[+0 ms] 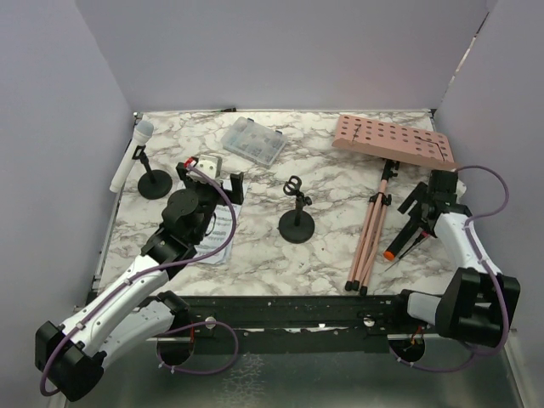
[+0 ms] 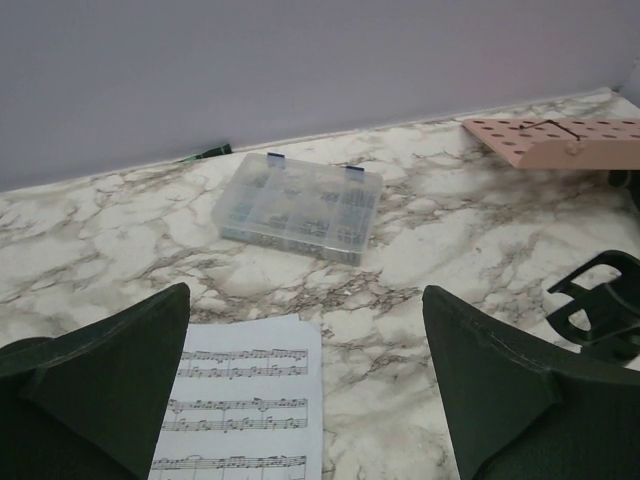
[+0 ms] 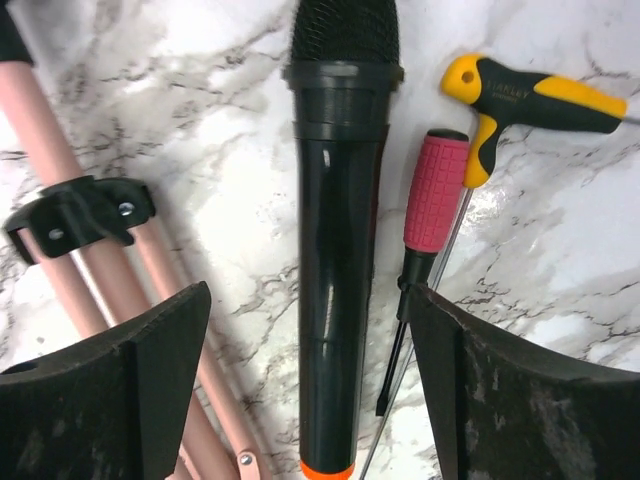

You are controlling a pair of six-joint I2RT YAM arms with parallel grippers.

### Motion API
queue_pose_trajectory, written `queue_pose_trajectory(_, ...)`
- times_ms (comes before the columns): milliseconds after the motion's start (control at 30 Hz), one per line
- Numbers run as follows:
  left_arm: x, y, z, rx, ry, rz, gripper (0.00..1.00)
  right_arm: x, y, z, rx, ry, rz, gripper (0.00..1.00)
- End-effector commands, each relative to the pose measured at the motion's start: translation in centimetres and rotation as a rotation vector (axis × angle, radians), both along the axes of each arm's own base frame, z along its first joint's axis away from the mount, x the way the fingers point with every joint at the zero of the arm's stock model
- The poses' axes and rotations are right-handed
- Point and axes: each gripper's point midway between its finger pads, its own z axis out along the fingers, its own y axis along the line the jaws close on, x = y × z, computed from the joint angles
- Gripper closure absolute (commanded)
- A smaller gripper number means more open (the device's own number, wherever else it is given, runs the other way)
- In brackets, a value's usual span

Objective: Pack up the instrument practice props

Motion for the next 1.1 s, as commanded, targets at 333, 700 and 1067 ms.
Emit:
queue_pose_trajectory(333,-4.1,-8.7,-0.8,-0.03,0.086,-0.531,0.01,3.0,4.2,11.1,-0.08,-0.508,0.418,0.02)
queue_pose_trajectory(700,-1.3,-9.0,-2.6,-0.16,0.186,-0.4,0.01,1.6,15.5,16.3,0.098,-0.884,1.018,0.0)
queue_pose_trajectory(1067,0.9,-5.6,-6.1,-0.194,0.291,-0.127,0.01,1.4,26.4,15.5,0.146,-0.902,1.324,0.01)
